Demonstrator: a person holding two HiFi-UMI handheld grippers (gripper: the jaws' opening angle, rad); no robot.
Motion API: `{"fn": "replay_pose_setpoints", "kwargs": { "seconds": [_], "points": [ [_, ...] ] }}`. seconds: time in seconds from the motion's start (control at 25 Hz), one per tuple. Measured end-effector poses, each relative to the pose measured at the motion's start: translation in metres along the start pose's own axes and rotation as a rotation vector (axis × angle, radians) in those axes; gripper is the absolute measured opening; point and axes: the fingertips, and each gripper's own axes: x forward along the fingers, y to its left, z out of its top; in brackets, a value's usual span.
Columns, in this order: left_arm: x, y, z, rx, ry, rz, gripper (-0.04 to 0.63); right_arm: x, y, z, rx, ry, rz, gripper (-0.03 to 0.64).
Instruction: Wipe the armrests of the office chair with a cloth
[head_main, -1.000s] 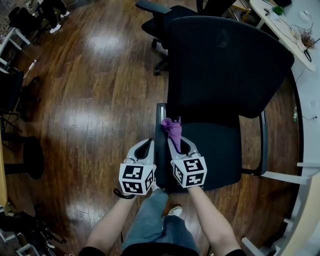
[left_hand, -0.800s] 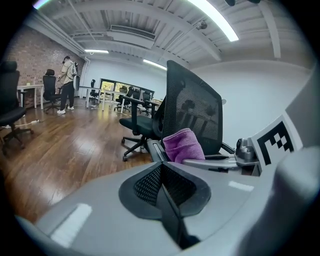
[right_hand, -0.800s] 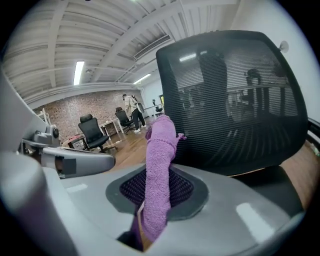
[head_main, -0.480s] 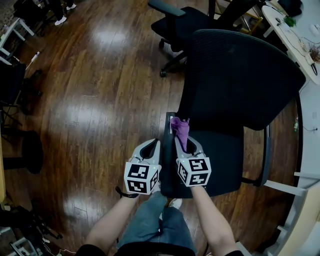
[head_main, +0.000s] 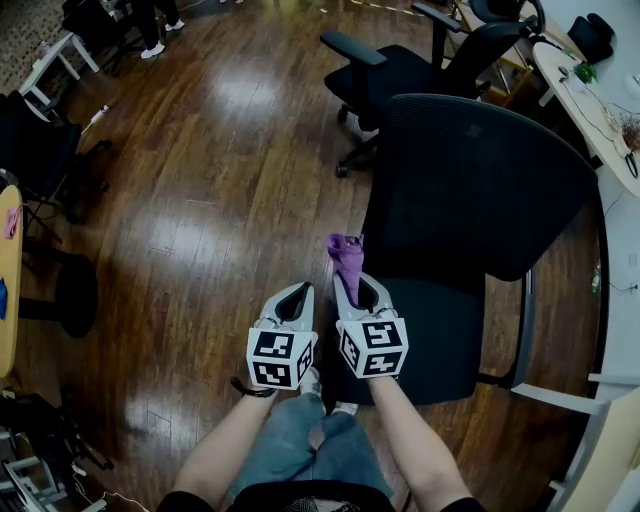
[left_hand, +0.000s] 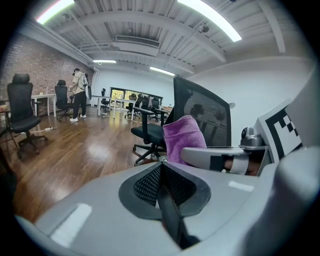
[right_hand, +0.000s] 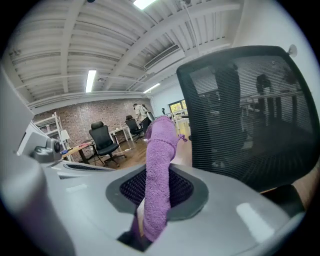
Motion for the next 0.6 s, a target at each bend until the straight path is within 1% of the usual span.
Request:
{"fn": "replay_pose_setpoints", "kwargs": {
  "seconds": [0.12,0.28,0.36,0.44,0.6],
  "points": [
    [-0.007,0.006,0.011,-0.005,-0.019,0.002,0.003,0.006,0.016,0.008,0.004,-0.013,0.014,0.074],
    [-0.006,0.034,0.023,0.008,-0.022,-0.013,0.005,0.03,0.035,0.013,0.035,-0.03,-0.014,0.074],
    [-0.003,0.05,0.027,0.029,-0.02,-0.042,0.004,0.05,0.042,0.007,0.04,-0.021,-0.053,0.074],
    [0.003,0.064,0.028,0.056,-0.009,-0.086,0.004,0.069,0.044,-0.001,0.071,-0.013,-0.111,0.074],
    [0.017,0.092,0.03,0.075,0.024,-0.169,0.004,0.102,0.032,-0.011,0.207,-0.037,-0.24,0.074]
  ]
}}
